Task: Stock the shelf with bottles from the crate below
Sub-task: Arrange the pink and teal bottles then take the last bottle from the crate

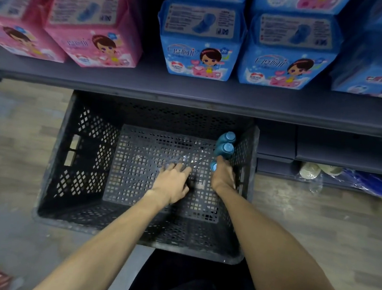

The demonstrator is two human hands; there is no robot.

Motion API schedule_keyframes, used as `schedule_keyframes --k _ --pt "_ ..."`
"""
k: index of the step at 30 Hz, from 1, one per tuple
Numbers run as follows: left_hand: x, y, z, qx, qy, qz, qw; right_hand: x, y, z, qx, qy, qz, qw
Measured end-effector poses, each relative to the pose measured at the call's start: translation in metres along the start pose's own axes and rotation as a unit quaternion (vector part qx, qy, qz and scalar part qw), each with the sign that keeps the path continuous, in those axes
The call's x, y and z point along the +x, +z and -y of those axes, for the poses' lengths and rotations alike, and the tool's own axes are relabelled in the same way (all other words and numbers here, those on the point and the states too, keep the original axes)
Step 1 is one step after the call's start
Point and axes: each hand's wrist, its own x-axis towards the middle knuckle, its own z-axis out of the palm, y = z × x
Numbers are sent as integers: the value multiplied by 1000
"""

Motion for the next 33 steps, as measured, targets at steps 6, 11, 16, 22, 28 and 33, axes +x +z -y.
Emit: schedule_keyframes --k 6,11,16,22,28,33 --pt "-4 9 -4 -14 -3 4 1000 9 -1 -7 0 -27 0 1000" --pt "-8 8 -3 -22 -6 -7 1000 -2 6 -7 -66 -91 -25 993" --pt "-13 -1 2 -20 -3 -18 1000 -8 -8 0 -82 -82 -9 993" --pt "-17 -19 7 -17 16 -50 998 -28 -26 4 -9 -80 10 997" --pt "-23 -35 12 -4 32 -67 997 -47 -47 19 -13 -129 -9 992" --pt "-29 -44 19 9 53 -67 996 -67 -64 29 -41 -153 -56 986"
